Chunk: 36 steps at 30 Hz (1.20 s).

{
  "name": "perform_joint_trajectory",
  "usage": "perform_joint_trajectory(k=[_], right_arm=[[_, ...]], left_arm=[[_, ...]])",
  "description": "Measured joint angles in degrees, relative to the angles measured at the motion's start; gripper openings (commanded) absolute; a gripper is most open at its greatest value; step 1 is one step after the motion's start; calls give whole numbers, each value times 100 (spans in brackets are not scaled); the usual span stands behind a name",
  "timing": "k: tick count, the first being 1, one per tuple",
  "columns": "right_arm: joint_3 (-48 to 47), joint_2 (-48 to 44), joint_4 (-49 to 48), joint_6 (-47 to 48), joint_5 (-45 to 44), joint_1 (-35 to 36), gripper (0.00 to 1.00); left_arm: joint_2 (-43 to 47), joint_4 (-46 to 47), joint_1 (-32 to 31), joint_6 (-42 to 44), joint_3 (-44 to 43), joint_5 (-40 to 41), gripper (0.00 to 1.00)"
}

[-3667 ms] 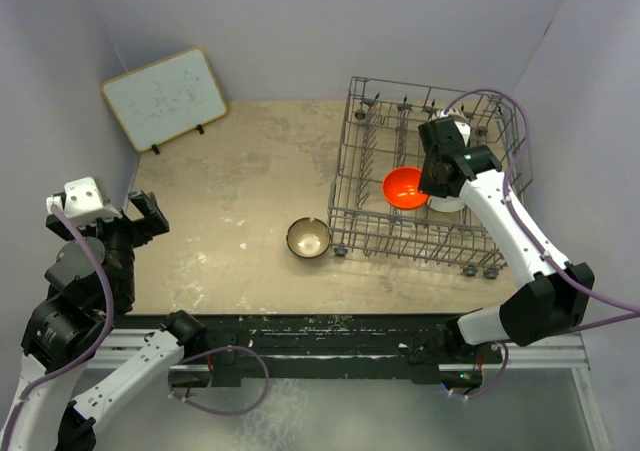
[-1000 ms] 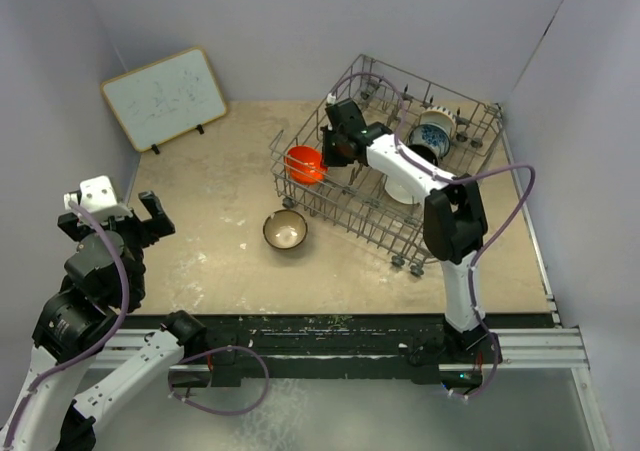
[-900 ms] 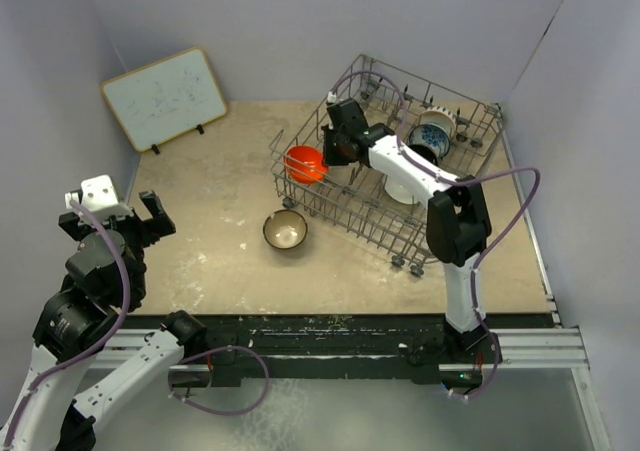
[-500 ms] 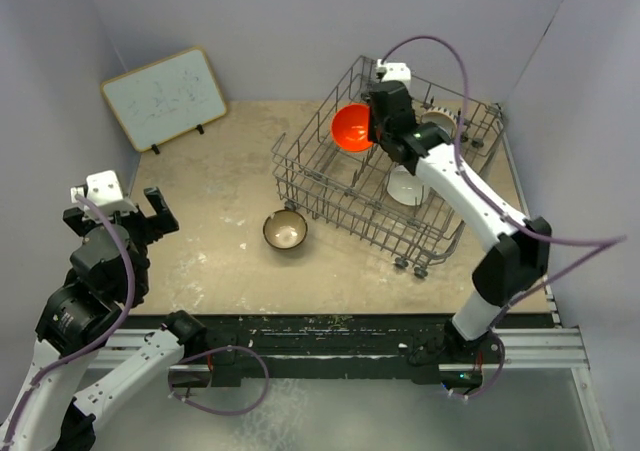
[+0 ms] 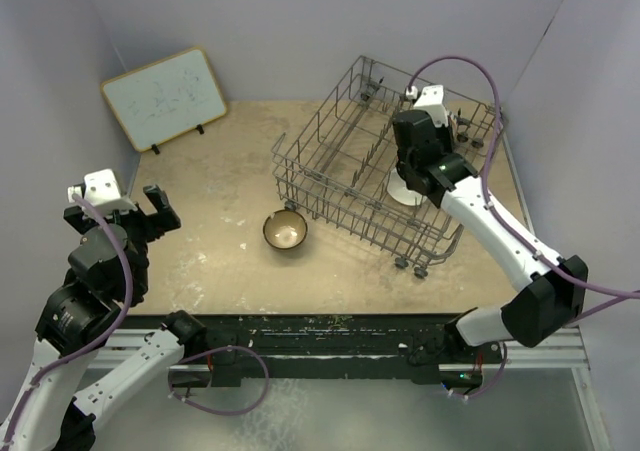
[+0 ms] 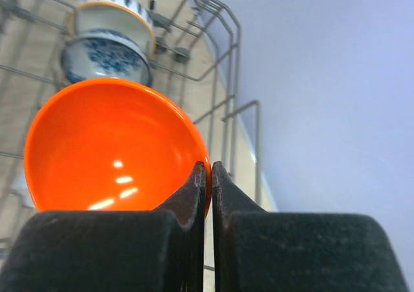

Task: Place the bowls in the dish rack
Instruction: Adjust the dish rack at the center of the board.

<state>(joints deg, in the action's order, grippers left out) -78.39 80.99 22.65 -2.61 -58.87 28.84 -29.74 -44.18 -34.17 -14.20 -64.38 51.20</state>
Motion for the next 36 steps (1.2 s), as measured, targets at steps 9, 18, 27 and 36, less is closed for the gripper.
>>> perform_joint_trajectory(k=[9, 18, 27, 36], right_arm=[[970, -393, -750, 1150, -925, 632, 0], [2406, -610, -3722, 3906, -1040, 1115, 0], [3534, -1176, -5661, 5556, 48, 1117, 0], [4113, -1329, -6295, 5611, 1563, 745, 0]], left_arm=[[-55, 129, 0, -7, 140, -87, 99], [-68, 173, 0, -46, 280, -131, 99], [-66, 173, 0, -48, 302, -131, 99], [-66, 173, 0, -83, 302, -129, 99]])
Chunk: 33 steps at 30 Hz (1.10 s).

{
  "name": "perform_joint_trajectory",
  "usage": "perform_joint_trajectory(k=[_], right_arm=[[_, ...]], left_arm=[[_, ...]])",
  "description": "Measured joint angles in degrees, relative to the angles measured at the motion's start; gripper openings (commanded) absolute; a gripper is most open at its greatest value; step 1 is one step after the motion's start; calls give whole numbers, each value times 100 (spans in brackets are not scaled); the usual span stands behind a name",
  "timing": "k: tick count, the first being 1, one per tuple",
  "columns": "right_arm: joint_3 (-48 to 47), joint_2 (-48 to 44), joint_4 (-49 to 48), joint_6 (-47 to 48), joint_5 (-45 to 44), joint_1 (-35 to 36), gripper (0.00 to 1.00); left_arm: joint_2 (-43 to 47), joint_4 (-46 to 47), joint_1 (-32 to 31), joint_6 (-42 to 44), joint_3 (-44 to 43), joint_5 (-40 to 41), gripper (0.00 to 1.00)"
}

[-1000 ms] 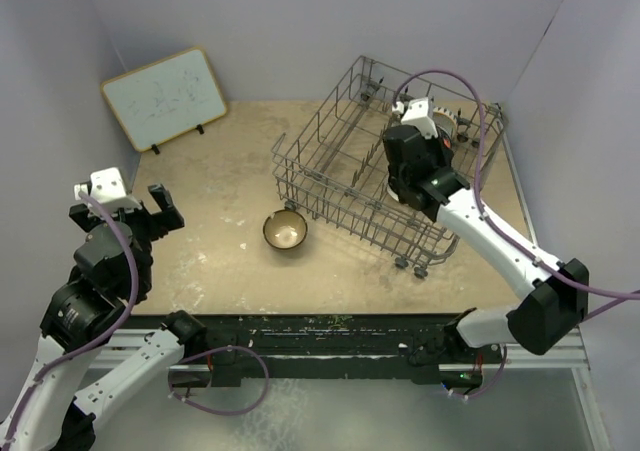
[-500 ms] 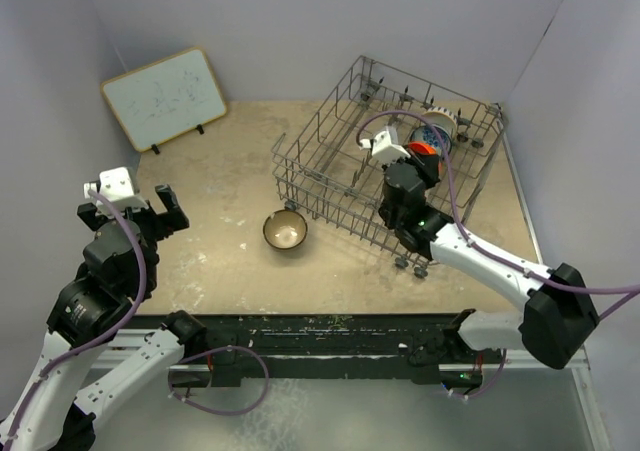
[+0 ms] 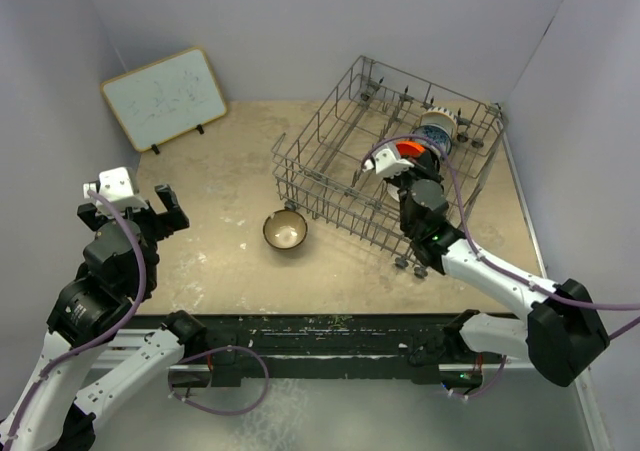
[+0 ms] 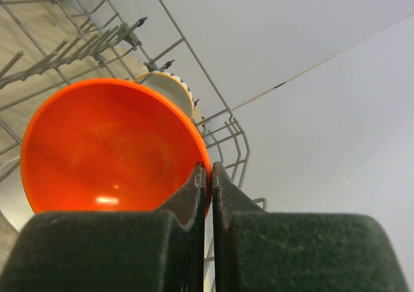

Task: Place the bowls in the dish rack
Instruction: Adjust the dish rack at the center of the board.

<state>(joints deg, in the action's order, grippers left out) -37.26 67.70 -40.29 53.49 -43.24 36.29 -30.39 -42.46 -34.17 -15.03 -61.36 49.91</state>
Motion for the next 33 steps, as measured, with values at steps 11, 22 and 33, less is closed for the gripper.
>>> perform_joint_trajectory(k=[11, 22, 33], right_arm=[[2, -177, 483, -1088, 1344, -861, 0], [431, -153, 127, -1333, 1515, -868, 0], [678, 247, -1541, -1029, 1377, -879, 0]], left_arm=[[-9, 0, 0, -52, 0, 24, 99], [-35, 129, 0, -46, 55, -31, 99], [-22, 155, 0, -33, 129, -33, 99]])
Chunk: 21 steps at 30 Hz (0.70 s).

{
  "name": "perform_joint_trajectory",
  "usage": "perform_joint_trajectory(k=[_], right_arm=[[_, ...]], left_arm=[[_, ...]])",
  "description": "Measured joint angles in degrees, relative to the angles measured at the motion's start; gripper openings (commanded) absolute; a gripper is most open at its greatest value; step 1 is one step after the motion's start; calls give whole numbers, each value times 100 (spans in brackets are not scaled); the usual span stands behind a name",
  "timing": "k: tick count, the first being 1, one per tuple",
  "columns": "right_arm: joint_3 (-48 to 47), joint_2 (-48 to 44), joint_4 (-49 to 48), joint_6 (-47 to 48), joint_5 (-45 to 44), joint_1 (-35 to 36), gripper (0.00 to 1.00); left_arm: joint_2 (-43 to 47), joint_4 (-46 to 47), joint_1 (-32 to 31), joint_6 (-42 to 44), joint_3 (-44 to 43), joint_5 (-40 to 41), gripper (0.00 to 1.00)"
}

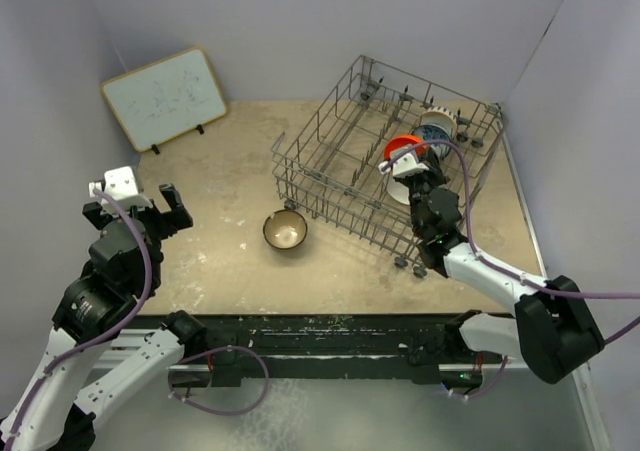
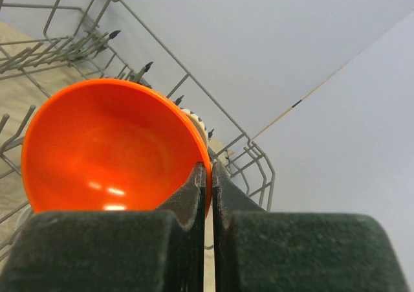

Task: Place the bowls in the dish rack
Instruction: Adjust the dish rack at the center of the board.

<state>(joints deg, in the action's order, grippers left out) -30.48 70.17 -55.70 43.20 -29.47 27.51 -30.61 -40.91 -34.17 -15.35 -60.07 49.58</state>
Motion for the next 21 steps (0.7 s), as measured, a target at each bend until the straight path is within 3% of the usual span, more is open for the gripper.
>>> perform_joint_trajectory(k=[7, 14, 21], right_arm=[[31, -221, 175, 151, 55, 13, 0], [-63, -748, 1703, -101, 199, -28, 0], [-800, -754, 2933, -413, 817, -472, 0]], left_arm=[[-2, 72, 0, 55, 83, -15, 99], [15, 114, 0, 101, 83, -22, 99], [136, 105, 0, 92, 83, -15, 99]])
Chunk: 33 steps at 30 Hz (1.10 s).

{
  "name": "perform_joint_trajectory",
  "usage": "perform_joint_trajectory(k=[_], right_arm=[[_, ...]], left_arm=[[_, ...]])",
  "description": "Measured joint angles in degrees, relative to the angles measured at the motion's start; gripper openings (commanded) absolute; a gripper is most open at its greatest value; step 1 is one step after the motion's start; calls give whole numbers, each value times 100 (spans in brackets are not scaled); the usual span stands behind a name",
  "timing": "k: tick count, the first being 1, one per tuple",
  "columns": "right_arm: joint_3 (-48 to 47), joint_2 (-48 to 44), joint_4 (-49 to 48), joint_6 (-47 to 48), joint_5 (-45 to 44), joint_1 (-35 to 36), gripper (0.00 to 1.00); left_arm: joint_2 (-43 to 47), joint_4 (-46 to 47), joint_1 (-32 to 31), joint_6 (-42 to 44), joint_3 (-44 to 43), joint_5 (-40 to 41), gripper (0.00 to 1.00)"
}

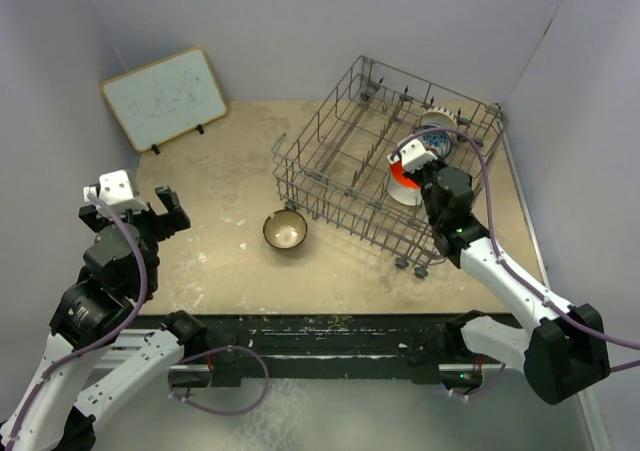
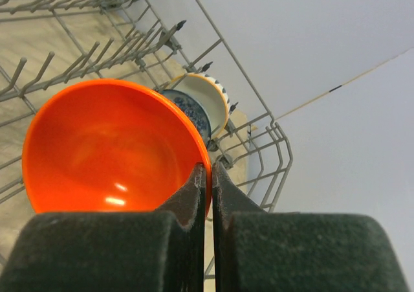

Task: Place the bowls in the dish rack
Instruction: Adjust the dish rack at the center of the board.

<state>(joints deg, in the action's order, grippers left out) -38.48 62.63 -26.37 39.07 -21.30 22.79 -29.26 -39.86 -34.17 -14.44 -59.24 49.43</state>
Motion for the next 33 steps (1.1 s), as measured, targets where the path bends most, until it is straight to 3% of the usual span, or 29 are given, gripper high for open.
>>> perform_joint_trajectory(k=[5, 14, 23, 33], right_arm=[[-70, 33, -35, 55, 601, -315, 0], [435, 149, -1189, 4, 1578, -1045, 0], [560, 188, -1484, -24, 2109, -1222, 0], [-955, 144, -686, -350, 2474, -1224, 0]], left_arm=[[157, -13, 0, -17, 0, 33, 99], [282, -195, 0, -90, -28, 157, 99], [275, -310, 0, -157, -70, 236, 99], [317, -396, 0, -308, -114, 291, 99]])
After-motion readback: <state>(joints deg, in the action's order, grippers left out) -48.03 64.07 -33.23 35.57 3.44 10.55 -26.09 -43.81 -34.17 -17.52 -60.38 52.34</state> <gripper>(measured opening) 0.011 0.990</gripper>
